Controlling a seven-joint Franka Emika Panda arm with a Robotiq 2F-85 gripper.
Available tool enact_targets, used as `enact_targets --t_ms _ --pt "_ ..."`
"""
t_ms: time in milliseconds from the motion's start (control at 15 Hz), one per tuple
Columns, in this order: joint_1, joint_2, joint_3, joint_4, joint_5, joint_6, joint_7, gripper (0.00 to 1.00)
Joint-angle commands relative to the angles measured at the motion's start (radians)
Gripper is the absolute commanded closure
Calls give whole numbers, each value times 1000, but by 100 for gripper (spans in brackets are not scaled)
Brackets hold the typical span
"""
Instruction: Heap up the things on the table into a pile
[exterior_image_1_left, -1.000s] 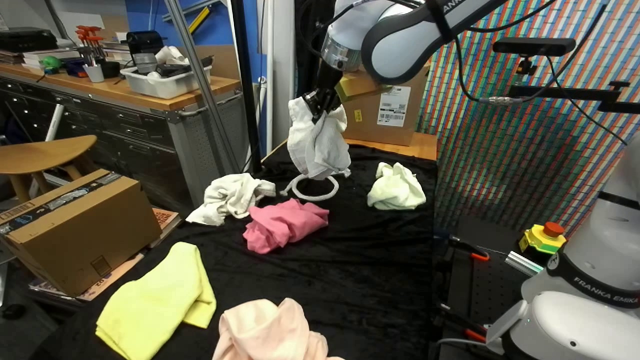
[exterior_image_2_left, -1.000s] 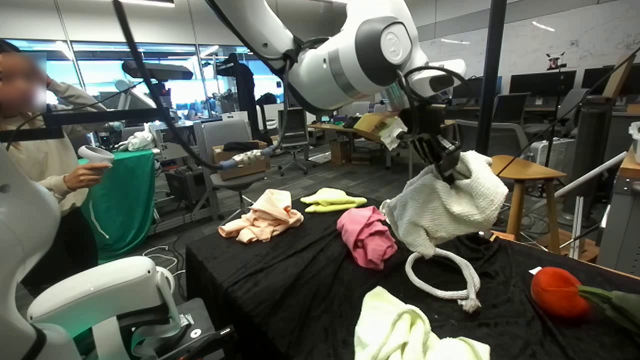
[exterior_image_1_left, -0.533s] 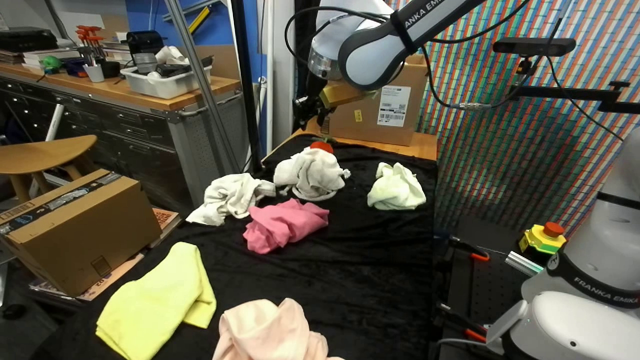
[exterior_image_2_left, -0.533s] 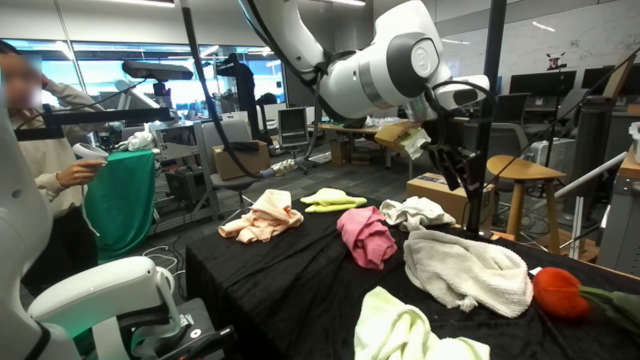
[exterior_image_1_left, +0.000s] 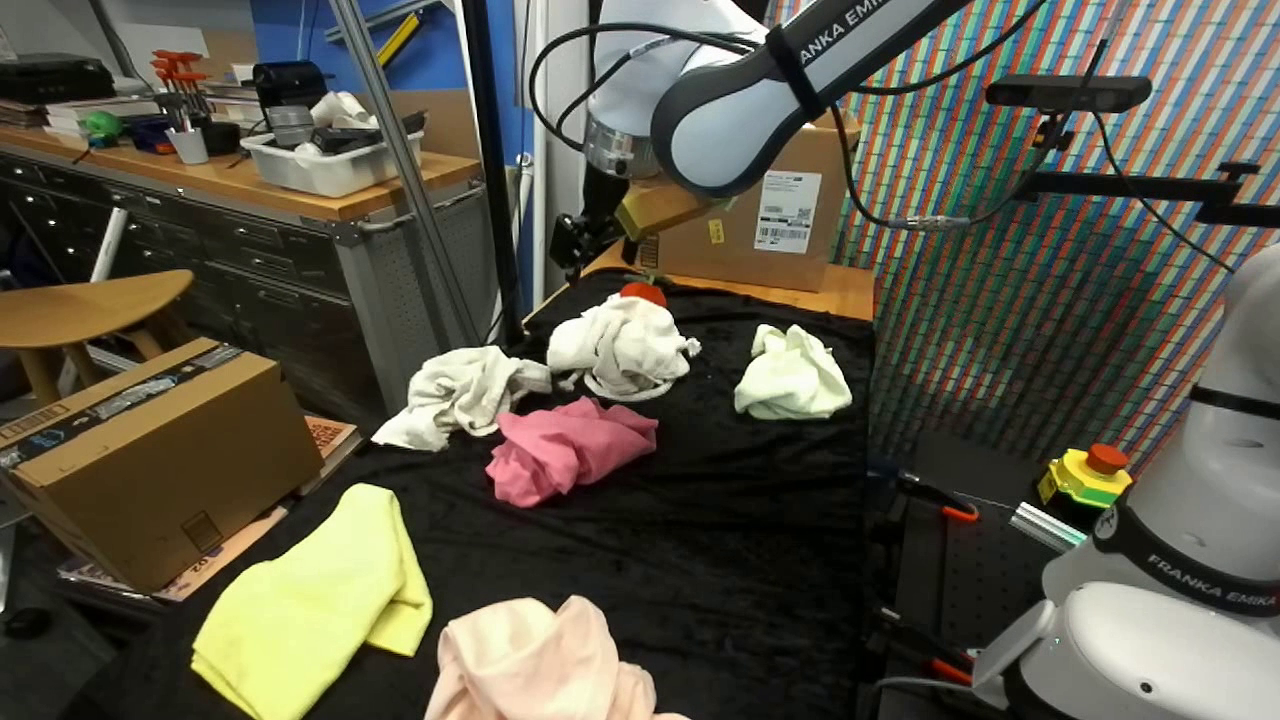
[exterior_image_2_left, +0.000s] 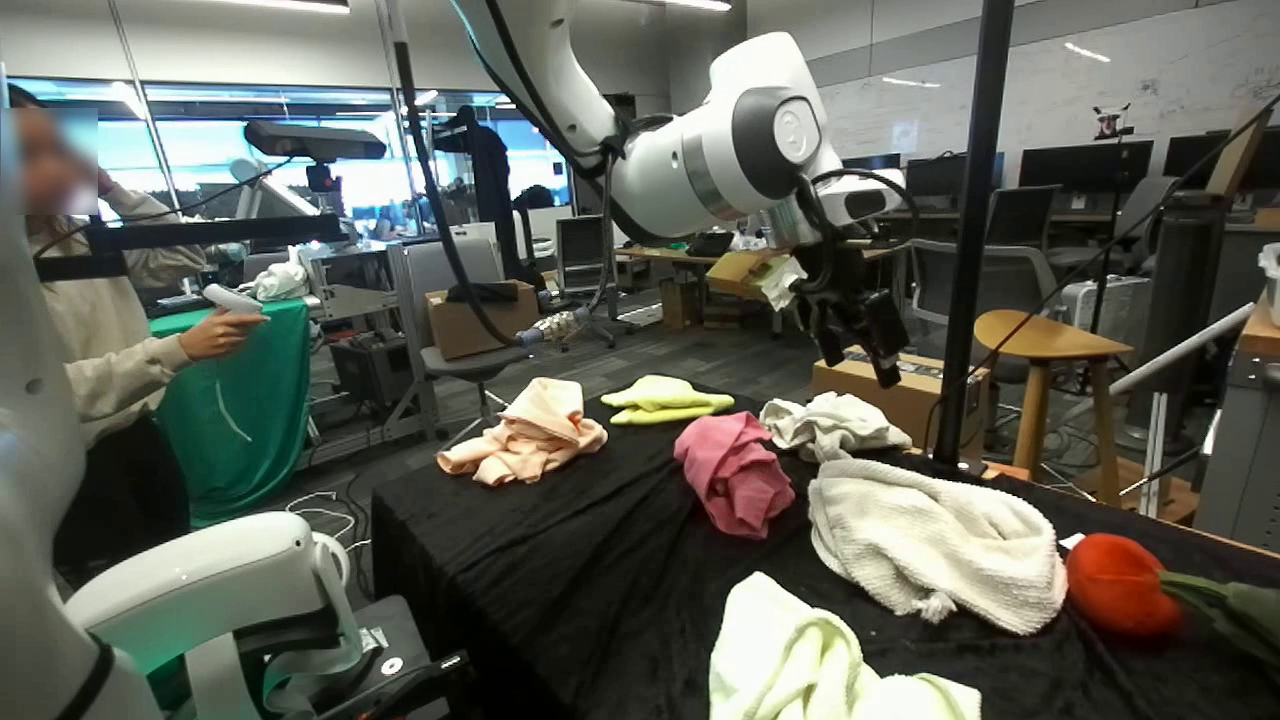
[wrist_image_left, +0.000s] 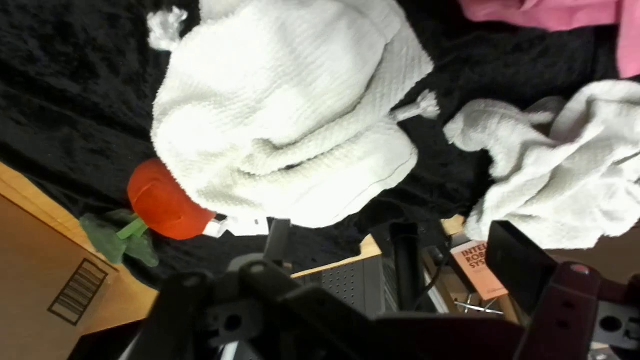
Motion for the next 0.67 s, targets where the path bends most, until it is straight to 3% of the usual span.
enact_targets --t_ms 0,600 --pt "61 44 23 52 3 -49 -20 0" --pt "143 233 82 263 96 -185 -189 0"
